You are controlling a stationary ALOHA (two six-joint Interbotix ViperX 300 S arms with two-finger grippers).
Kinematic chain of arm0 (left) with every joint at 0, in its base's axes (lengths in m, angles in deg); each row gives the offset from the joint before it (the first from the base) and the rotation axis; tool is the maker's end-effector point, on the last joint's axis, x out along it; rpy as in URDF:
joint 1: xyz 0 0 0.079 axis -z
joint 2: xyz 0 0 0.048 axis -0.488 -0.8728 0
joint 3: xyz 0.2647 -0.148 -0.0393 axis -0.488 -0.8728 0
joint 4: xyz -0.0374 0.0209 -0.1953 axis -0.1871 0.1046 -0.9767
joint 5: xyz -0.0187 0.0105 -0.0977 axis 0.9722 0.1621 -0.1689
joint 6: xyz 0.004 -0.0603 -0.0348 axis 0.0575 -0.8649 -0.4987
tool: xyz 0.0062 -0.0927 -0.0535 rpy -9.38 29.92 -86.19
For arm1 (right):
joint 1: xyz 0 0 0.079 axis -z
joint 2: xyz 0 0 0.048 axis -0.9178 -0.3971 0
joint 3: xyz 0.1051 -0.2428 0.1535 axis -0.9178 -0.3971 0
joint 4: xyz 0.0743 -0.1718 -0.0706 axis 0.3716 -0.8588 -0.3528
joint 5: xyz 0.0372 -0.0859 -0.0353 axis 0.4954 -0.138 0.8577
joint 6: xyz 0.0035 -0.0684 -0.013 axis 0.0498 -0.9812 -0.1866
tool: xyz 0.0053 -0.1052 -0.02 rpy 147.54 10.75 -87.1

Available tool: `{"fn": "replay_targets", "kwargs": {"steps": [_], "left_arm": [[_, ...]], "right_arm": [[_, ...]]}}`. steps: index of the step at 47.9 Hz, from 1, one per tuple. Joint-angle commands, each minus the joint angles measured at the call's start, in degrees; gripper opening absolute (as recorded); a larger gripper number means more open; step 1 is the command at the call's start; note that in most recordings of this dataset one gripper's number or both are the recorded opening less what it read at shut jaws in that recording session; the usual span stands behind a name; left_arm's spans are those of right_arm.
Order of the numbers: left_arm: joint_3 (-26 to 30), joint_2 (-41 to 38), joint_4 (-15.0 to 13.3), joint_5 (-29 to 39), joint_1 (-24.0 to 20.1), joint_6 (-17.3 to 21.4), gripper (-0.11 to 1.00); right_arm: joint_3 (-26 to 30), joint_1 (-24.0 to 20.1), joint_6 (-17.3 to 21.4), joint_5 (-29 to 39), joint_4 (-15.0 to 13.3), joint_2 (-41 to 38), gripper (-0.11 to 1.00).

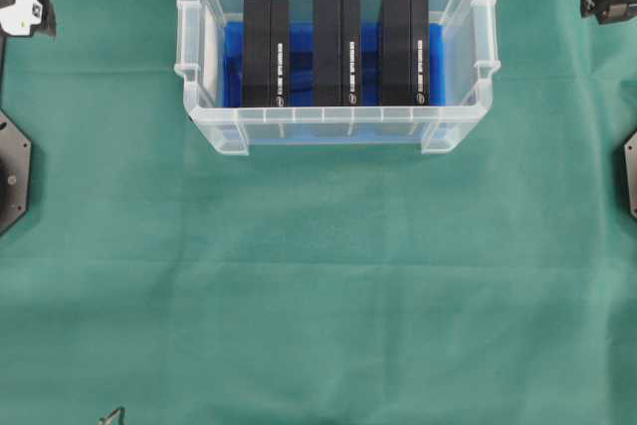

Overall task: Take the box out of the case with both arms.
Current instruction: 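Open both grippers and move them over the left and right boxes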

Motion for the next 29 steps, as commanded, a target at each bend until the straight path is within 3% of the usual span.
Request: {"fn": "replay_targets", "kwargs": {"steps": [1, 13, 29], "left_arm": [[0.4, 0.5, 0.0, -0.5, 0.2, -0.2, 0.89], [0.6, -0.2, 0.0, -0.6, 0.2, -1.0, 0.89], [5.2, -7.6, 0.0, 4.1, 1.9, -6.3, 0.89]], "right_arm": [[0.4, -0.2, 0.2, -0.1, 0.2, 0.5, 0.95], [0.4, -0.2, 0.2, 0.1, 1.8, 0.4, 0.95], [2.3, -1.8, 2.5, -3.6, 3.2, -3.3, 0.95]]}}
